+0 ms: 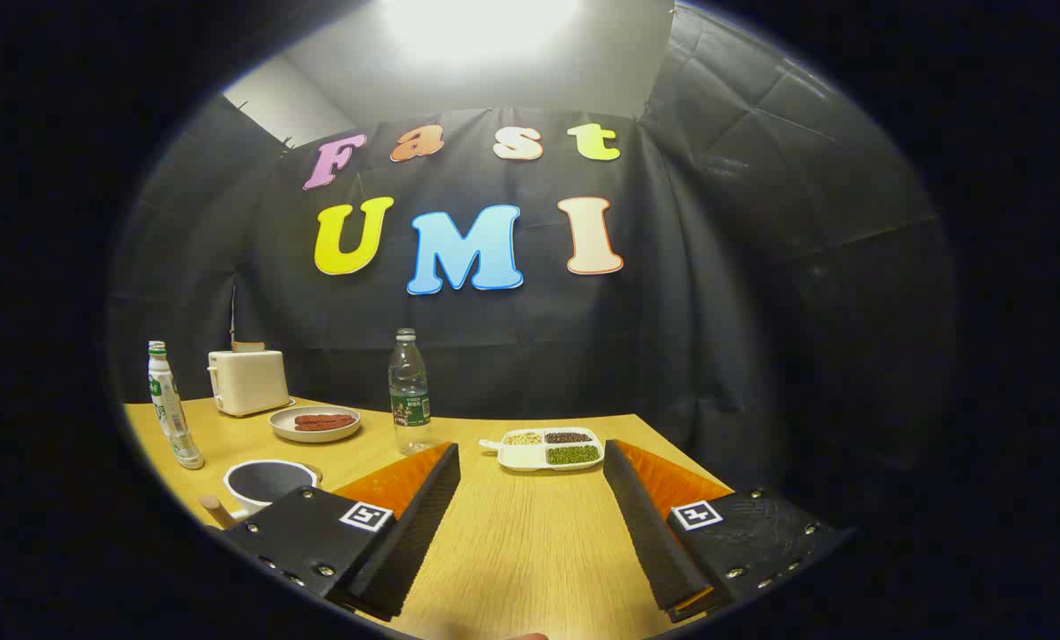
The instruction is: Take the bottle from table, then pour the juice into the cup, finally place the bottle on the coaster
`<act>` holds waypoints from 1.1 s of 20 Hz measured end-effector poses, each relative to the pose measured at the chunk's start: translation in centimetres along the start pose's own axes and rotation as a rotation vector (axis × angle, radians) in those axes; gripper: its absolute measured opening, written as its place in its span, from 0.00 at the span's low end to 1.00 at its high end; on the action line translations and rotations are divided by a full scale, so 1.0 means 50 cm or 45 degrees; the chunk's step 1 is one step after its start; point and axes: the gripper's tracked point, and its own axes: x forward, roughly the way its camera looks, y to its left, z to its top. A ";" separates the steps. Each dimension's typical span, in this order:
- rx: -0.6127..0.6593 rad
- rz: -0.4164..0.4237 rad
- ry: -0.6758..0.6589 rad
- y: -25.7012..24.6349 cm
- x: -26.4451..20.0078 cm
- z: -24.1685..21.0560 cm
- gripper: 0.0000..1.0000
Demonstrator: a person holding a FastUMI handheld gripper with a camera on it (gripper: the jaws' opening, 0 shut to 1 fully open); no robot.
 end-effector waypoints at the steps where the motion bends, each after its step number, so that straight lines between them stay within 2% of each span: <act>1: -0.006 -0.010 0.019 0.014 0.007 0.007 0.98; 6: -0.039 -0.070 0.032 0.084 -0.041 0.085 0.98; 10: -0.043 -0.076 -0.001 0.150 -0.102 0.144 0.98; 13: -0.034 -0.039 -0.020 0.228 -0.131 0.163 0.98; 18: 0.025 0.089 -0.040 0.381 -0.152 0.163 0.98; 22: 0.067 0.129 -0.042 0.486 -0.159 0.146 0.98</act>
